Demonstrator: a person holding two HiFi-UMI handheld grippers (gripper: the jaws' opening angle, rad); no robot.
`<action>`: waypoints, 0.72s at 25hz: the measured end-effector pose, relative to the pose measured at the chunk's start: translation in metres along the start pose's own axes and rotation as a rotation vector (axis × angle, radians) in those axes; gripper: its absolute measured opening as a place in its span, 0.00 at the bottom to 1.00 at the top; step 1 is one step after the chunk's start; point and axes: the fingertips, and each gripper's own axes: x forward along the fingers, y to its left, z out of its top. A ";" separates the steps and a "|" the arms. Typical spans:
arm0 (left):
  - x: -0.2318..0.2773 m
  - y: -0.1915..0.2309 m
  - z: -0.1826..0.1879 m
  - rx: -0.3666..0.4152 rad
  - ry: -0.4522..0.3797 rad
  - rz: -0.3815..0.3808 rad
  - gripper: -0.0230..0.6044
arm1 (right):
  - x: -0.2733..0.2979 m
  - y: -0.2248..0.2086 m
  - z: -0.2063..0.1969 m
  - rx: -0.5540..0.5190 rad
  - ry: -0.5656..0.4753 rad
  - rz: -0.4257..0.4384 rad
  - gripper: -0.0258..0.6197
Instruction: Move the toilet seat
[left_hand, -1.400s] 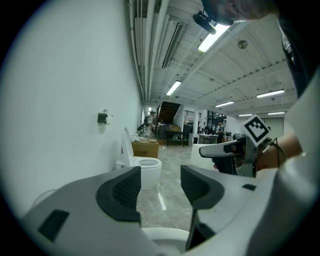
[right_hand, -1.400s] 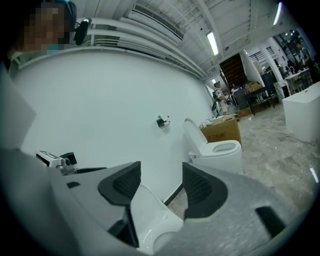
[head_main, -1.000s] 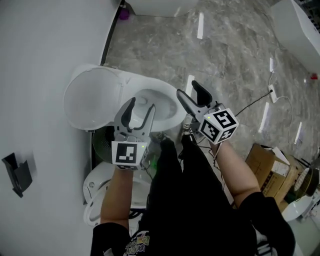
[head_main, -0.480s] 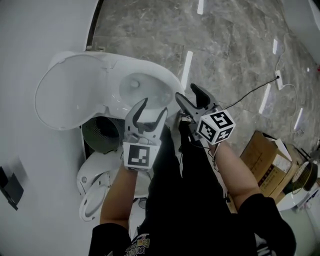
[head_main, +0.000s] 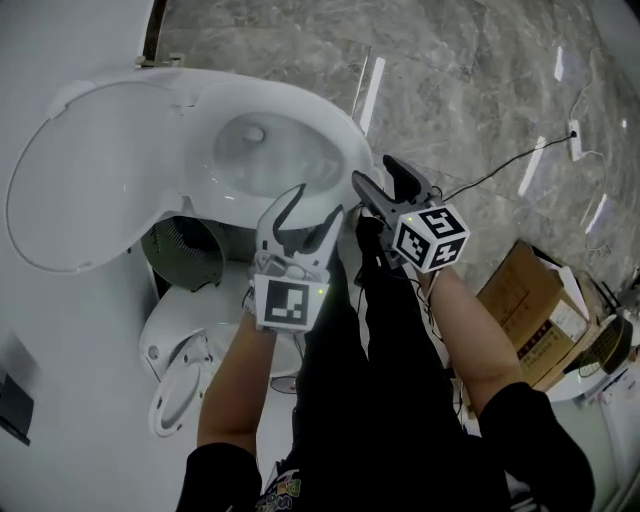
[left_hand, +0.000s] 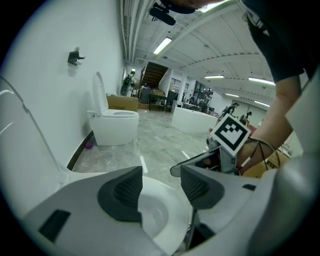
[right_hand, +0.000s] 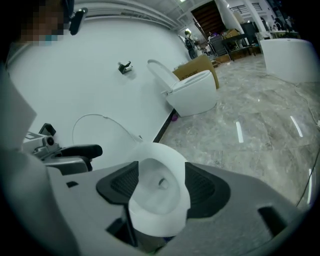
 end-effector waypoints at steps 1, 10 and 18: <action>0.005 -0.001 -0.008 -0.003 0.008 -0.003 0.40 | 0.006 -0.005 -0.009 0.004 0.015 -0.005 0.50; 0.037 -0.001 -0.065 -0.027 0.053 -0.028 0.40 | 0.047 -0.055 -0.073 0.024 0.126 -0.077 0.53; 0.053 0.004 -0.105 -0.063 0.087 -0.029 0.40 | 0.068 -0.078 -0.102 0.041 0.169 -0.101 0.52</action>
